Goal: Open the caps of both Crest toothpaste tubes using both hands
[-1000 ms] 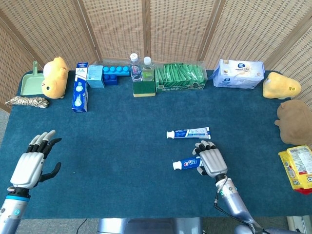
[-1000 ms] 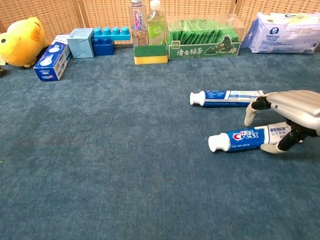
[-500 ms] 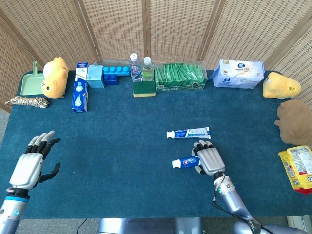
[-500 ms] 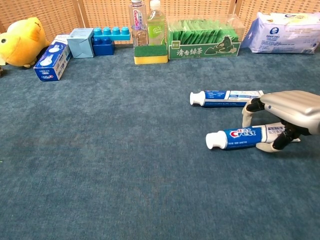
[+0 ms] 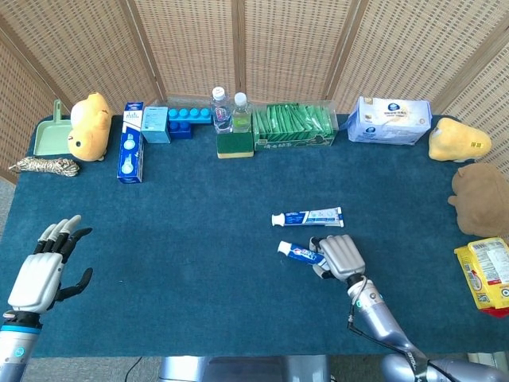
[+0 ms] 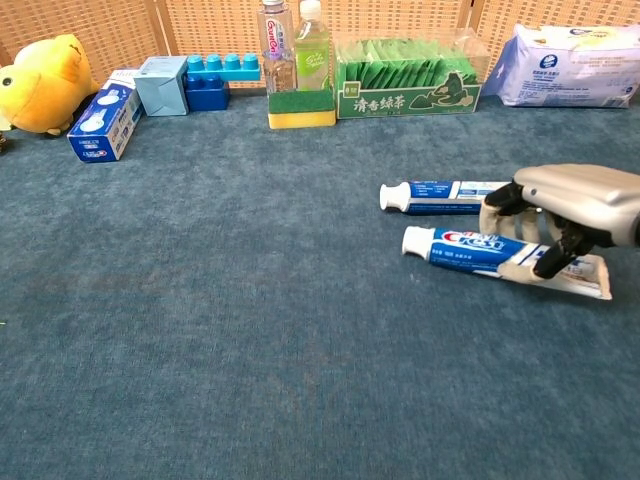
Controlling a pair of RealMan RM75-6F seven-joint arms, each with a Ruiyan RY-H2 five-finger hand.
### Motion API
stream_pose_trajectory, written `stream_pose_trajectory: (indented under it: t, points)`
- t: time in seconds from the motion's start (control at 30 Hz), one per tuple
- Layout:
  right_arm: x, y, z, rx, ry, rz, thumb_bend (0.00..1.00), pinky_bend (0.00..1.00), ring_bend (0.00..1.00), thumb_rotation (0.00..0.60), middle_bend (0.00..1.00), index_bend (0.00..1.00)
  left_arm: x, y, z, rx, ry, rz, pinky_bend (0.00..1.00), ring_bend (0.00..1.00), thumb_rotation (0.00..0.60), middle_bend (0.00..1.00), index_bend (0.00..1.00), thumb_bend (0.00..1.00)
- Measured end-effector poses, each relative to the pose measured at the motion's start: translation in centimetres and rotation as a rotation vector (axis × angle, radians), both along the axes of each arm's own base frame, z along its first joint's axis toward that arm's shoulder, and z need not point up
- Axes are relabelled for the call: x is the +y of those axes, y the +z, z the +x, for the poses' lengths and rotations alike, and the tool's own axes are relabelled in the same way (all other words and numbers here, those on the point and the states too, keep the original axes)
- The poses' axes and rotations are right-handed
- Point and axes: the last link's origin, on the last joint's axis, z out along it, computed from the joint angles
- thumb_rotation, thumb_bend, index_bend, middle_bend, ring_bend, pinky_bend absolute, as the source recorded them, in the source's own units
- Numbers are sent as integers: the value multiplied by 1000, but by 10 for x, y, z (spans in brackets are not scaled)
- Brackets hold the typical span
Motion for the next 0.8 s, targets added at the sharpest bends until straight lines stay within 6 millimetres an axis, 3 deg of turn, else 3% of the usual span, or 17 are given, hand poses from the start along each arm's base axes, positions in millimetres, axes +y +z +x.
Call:
stream_pose_trajectory:
  t: [0.43,0.8]
  points:
    - [4,33,-13,-165,-76,60,493,732,610,600,692,903,17,-11,7,-67,3,-85,209,69,600,98,164,365]
    - [12,58,-13,-267,-68,105,500,735,621,600,696,904,46,-24,28,-99,-41,-177,238,79,600,101,188,365]
